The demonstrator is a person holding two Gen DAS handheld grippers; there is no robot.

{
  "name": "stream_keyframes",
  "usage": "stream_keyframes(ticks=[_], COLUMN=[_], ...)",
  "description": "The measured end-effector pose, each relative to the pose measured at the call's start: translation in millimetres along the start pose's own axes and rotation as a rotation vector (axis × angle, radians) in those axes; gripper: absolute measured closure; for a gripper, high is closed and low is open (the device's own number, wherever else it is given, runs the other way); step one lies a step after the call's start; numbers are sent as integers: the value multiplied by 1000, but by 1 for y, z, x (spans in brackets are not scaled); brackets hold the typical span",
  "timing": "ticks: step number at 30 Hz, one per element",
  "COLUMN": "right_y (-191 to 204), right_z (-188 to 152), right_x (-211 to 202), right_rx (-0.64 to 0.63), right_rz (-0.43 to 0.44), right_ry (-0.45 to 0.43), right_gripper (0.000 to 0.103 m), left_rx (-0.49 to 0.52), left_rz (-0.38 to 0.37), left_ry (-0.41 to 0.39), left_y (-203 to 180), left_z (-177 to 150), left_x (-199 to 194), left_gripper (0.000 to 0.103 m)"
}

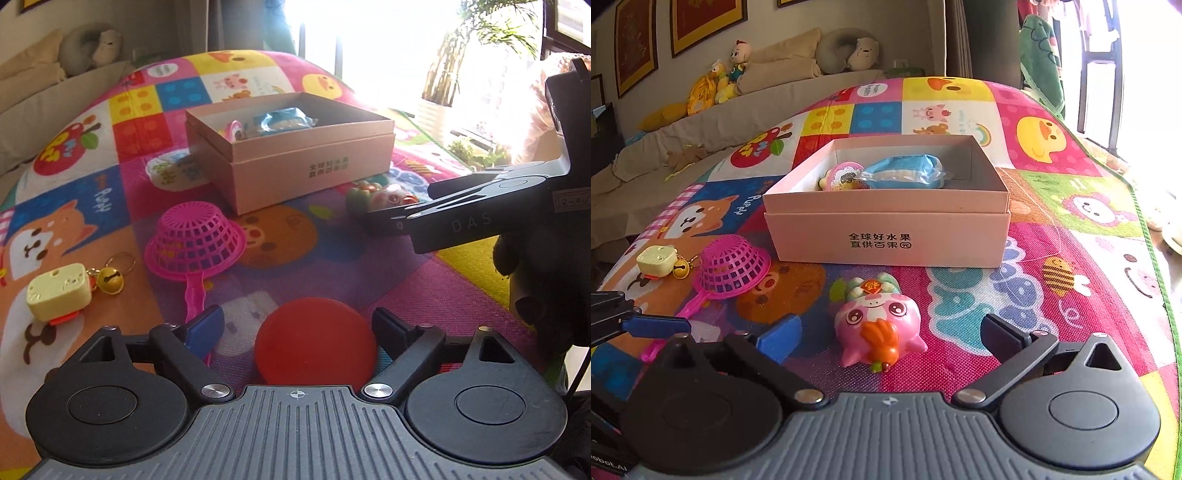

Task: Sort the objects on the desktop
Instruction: 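Carry the red toy with the left tool while the right carries the pig over the box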

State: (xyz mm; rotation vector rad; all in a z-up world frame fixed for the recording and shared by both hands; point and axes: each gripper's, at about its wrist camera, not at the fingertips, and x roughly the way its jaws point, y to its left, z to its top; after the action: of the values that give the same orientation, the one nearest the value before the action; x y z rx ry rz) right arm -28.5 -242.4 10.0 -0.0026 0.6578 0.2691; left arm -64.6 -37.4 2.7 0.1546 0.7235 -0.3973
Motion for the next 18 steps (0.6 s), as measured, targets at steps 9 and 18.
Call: stream_keyframes(ticks=[9, 18], right_y=[2, 16], right_z=[0, 6], right_x=[9, 8], right_rx=[-10, -109], right_rz=[21, -5], right_ry=[64, 27], right_gripper=[0, 16], left_rx=[-60, -42], left_rz=[67, 63], left_ry=[12, 2], left_y=[24, 12], left_z=[-7, -7], left_x=[-12, -13], left_gripper=[7, 26])
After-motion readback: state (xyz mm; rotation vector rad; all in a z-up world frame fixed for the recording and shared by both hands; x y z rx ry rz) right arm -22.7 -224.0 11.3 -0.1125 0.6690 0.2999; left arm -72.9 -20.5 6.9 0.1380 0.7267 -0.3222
